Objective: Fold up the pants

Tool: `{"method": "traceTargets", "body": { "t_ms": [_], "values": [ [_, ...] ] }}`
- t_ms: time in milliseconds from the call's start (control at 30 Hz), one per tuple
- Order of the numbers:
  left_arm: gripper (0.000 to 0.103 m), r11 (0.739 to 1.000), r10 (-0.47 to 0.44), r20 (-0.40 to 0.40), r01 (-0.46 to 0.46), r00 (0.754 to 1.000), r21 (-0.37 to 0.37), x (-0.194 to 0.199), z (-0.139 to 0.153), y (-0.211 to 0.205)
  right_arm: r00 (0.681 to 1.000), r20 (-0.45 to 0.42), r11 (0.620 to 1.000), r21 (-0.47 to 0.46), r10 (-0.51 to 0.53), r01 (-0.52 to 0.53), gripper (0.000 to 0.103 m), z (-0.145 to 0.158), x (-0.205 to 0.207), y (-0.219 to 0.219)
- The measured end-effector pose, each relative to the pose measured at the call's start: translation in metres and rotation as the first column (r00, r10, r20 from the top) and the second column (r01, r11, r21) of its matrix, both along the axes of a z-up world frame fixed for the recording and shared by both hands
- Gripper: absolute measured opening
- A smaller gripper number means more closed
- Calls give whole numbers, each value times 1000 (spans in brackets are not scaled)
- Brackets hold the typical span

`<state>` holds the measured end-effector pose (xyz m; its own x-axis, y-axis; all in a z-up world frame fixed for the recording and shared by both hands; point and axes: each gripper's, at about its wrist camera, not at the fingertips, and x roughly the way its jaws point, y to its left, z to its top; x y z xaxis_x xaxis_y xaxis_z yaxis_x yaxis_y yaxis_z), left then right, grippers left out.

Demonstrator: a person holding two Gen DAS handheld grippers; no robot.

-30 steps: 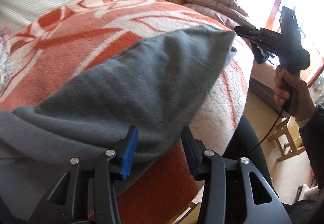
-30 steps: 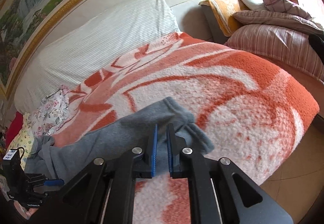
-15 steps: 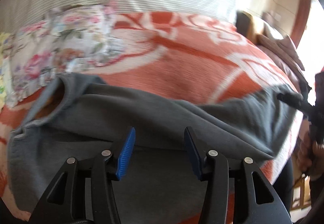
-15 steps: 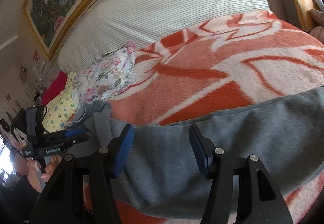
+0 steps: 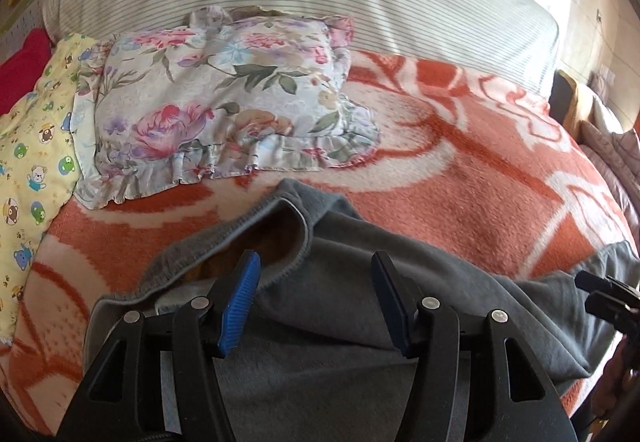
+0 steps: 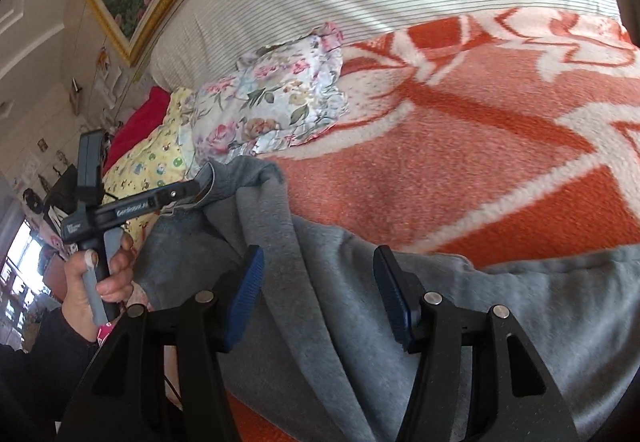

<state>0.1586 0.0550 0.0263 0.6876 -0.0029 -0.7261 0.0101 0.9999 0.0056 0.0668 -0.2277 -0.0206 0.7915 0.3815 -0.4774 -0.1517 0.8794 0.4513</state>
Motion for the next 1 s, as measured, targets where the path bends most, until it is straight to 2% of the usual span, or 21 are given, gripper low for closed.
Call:
{"method": "traceTargets", "body": {
  "t_ms": [200, 333, 367, 400, 433, 467, 533, 633, 800, 833, 867, 900, 1000],
  "values": [
    [58, 1000, 11, -41, -10, 999, 13, 31, -11, 2, 1000, -21, 1000, -20, 22, -23, 58, 2, 30, 14],
    [58, 998, 25, -78, -20, 997, 63, 49, -26, -2, 998, -49, 999, -27, 46, -47, 58, 4, 58, 24],
    [54, 997, 29, -83, -24, 996, 72, 53, -29, -1, 997, -59, 998, -33, 51, -53, 58, 4, 65, 28],
    [45, 996, 39, -88, -32, 995, 82, 58, -33, 2, 996, -72, 998, -32, 59, -62, 58, 4, 72, 31],
    [13, 996, 45, -92, -38, 995, 82, 60, -36, 6, 994, -85, 997, -27, 73, -76, 58, 3, 80, 35],
    [5, 997, 44, -100, -37, 994, 69, 62, -38, 11, 993, -91, 996, -25, 82, -85, 58, 2, 85, 38],
    [4, 999, 37, -65, -35, 997, 27, 57, -33, 26, 989, -106, 994, -23, 104, -107, 58, -1, 96, 47],
    [4, 1000, 15, 30, -15, 999, 15, 36, -10, 42, 986, -125, 992, -51, 112, -119, 58, -5, 109, 59],
    [4, 1000, -25, 188, 27, 982, -7, -8, 42, 72, 970, -192, 986, -42, 149, -159, 57, -18, 130, 72],
    [4, 999, -32, 217, 35, 976, -12, -19, 53, 82, 966, -201, 982, -53, 164, -178, 52, -20, 132, 78],
    [4, 999, -35, 232, 40, 972, -18, -26, 60, 88, 967, -194, 980, -84, 162, -181, 26, -17, 131, 83],
    [4, 998, -45, 243, 55, 969, -37, -37, 68, 99, 974, -171, 977, -124, 150, -172, 19, -12, 125, 88],
    [4, 997, -49, 260, 63, 964, -43, -66, 77, 120, 980, -79, 966, -172, 182, -193, 11, 8, 101, 103]
  ]
}}
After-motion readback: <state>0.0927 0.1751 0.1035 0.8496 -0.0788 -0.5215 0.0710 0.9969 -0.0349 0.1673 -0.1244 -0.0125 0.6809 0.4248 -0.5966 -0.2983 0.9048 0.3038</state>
